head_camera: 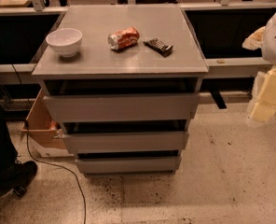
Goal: Open top drawer
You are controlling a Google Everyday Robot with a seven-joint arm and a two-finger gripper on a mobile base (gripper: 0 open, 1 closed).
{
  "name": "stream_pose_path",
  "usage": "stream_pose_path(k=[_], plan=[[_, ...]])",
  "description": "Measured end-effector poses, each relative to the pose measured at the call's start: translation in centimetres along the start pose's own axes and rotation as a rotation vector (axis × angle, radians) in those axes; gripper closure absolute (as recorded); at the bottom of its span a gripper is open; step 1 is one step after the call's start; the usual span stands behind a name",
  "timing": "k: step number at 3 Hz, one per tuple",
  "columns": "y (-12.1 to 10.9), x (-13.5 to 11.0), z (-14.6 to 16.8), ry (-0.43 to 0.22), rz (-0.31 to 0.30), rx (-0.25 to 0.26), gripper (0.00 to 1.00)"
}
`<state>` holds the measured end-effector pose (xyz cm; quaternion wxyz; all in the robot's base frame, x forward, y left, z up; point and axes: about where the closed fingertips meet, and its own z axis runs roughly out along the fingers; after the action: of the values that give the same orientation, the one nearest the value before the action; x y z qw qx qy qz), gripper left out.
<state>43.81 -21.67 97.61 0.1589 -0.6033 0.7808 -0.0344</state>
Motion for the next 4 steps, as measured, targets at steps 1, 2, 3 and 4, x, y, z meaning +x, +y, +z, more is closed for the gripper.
stream_pose_path(k=[1, 2, 3, 4], plan=[[-0.1, -0.1, 0.2, -0.004, -0.001, 0.008, 0.0], [-0.8, -0.4, 4.3, -0.029, 0.025, -0.003, 0.0], [-1.6, -1.1, 9.9, -0.068, 0.052, -0.02, 0.0], [-2.4, -2.9, 15.7, -0.131, 0.048, -0.019, 0.0]])
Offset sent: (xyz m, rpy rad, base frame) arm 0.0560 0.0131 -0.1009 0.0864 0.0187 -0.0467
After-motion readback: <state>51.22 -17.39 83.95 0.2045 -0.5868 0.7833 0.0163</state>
